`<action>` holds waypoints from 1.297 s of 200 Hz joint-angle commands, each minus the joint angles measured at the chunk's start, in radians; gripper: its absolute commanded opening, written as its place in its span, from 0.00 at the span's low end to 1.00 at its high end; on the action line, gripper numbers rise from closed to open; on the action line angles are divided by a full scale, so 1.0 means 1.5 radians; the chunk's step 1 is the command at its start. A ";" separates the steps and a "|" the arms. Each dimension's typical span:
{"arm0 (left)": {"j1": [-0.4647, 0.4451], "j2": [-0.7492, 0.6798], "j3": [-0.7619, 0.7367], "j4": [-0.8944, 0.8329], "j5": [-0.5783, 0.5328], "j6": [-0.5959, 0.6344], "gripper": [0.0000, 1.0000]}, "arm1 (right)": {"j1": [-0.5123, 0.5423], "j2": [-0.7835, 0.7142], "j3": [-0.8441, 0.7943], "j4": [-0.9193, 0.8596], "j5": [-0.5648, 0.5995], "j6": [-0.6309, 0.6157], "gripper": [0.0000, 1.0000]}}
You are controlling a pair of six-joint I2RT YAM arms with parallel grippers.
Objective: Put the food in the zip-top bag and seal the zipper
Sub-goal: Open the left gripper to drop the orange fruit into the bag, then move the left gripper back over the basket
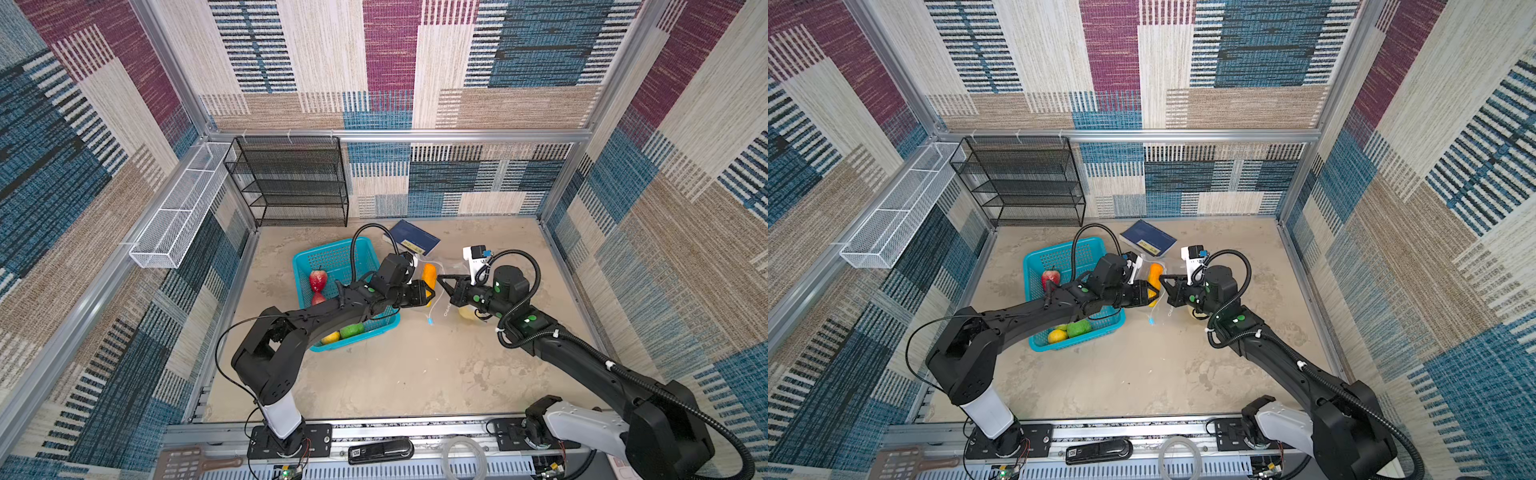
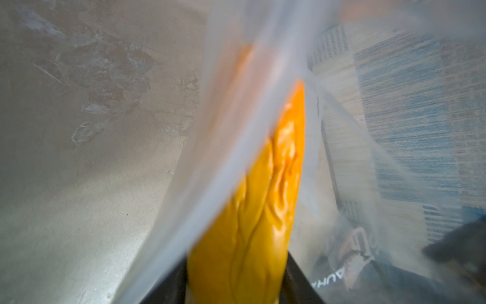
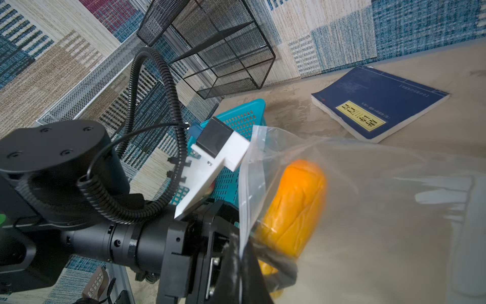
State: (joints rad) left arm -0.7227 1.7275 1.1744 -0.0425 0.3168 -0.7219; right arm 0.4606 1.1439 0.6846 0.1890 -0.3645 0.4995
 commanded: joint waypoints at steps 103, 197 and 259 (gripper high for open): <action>0.004 -0.111 0.028 -0.114 -0.026 0.083 0.61 | 0.000 -0.018 0.012 -0.030 0.073 -0.023 0.00; 0.119 -0.326 -0.202 -0.224 -0.251 0.031 0.68 | 0.000 -0.011 0.000 -0.020 0.074 -0.014 0.00; 0.195 -0.403 -0.306 -0.221 -0.312 -0.016 0.73 | 0.000 -0.007 0.005 -0.024 0.072 -0.011 0.00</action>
State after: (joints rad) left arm -0.4503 1.1477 0.7406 -0.3737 -0.0784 -0.7101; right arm 0.4606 1.1313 0.6861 0.1368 -0.2584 0.4713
